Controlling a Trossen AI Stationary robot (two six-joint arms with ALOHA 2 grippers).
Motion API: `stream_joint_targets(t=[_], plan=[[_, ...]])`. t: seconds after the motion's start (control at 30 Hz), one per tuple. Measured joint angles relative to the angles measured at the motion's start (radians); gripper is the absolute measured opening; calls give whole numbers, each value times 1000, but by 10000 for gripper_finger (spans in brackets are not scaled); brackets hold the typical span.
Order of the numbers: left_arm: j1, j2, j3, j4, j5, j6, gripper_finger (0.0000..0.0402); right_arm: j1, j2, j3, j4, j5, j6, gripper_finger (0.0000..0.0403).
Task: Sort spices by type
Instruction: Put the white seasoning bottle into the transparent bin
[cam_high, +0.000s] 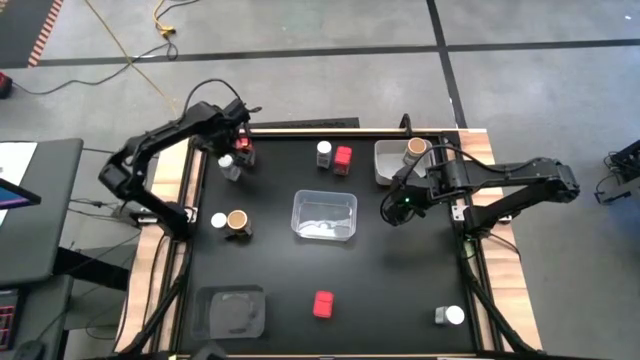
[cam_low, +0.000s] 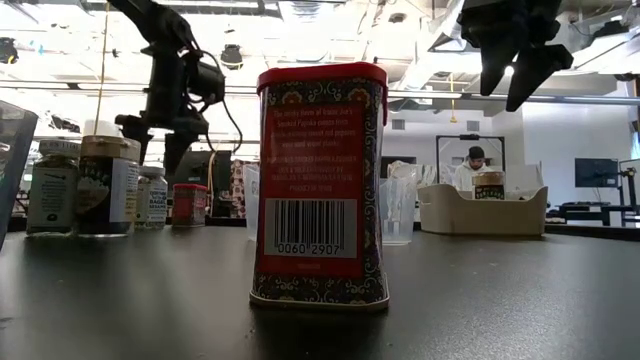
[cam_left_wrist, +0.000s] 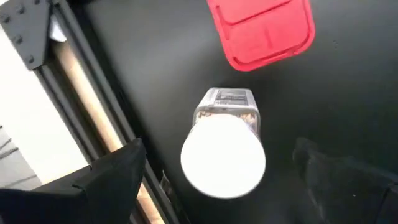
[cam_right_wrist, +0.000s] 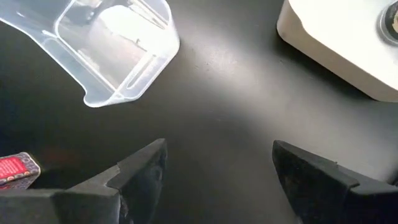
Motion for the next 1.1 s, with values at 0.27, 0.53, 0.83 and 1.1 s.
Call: stream_joint_targets(t=[0.27, 0.53, 0.83, 1.1], plan=[[12, 57, -57, 59, 10, 43, 390, 0, 0, 0, 0, 0, 0, 317], [58, 69, -94, 94, 25, 108, 344, 0, 0, 0, 0, 0, -16, 317], [82, 67, -94, 97, 55, 182, 253, 0, 0, 0, 0, 0, -18, 317], [82, 62, -94, 73, 60, 197, 194, 0, 0, 0, 2, 1, -15, 317]])
